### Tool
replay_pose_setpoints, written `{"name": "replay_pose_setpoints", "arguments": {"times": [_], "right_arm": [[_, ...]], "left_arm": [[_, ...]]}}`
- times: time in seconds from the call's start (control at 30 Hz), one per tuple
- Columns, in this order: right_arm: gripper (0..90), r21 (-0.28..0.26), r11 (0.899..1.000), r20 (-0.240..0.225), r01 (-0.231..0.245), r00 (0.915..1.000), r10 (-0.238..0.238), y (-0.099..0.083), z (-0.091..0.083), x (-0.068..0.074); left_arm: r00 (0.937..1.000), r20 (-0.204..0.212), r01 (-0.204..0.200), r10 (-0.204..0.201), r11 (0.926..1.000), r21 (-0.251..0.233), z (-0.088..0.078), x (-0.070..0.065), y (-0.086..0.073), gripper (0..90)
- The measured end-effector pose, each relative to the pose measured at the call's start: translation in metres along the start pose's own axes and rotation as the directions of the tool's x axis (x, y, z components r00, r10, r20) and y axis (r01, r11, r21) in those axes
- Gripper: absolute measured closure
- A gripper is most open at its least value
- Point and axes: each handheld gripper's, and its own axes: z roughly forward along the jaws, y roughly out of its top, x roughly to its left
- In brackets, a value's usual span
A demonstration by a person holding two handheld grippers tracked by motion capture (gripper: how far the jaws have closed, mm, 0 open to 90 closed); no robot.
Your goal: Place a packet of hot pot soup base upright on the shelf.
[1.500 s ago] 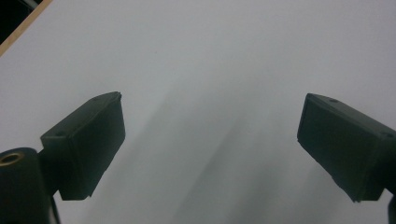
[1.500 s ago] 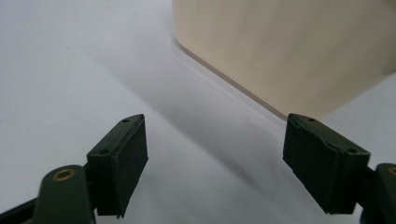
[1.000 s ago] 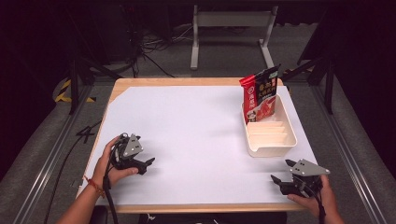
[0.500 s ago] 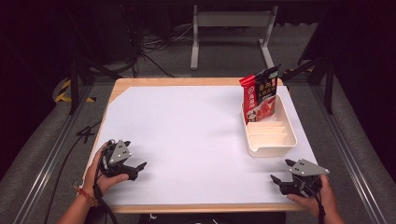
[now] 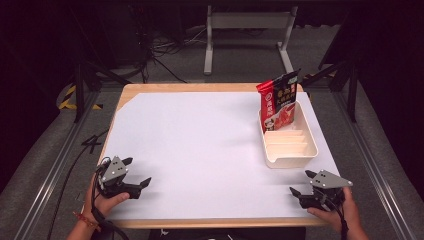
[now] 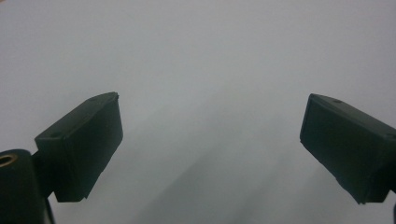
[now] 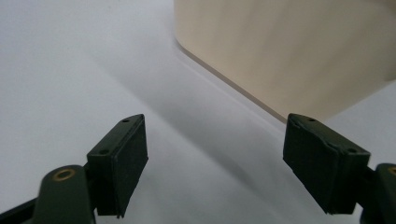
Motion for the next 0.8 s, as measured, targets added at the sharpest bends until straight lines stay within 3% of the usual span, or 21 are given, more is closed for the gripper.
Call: {"name": "replay_pose_setpoints", "arguments": {"times": [0.2,0.8], "right_arm": [[21.9,-0.007,1.0,0.006,-0.003,1.0,0.003,-0.0002,-0.002,-0.0017],[21.9,-0.005,1.0,0.006,0.0,1.0,0.0,-0.0008,-0.0005,-0.0022]], "left_arm": [[0.9996,0.019,0.022,-0.021,0.9997,-0.011,0.0003,0.0005,-0.0024,6.7],[0.9992,0.035,-0.019,0.018,0.9998,0.011,0.0071,0.0007,0.0003,6.8]]}}
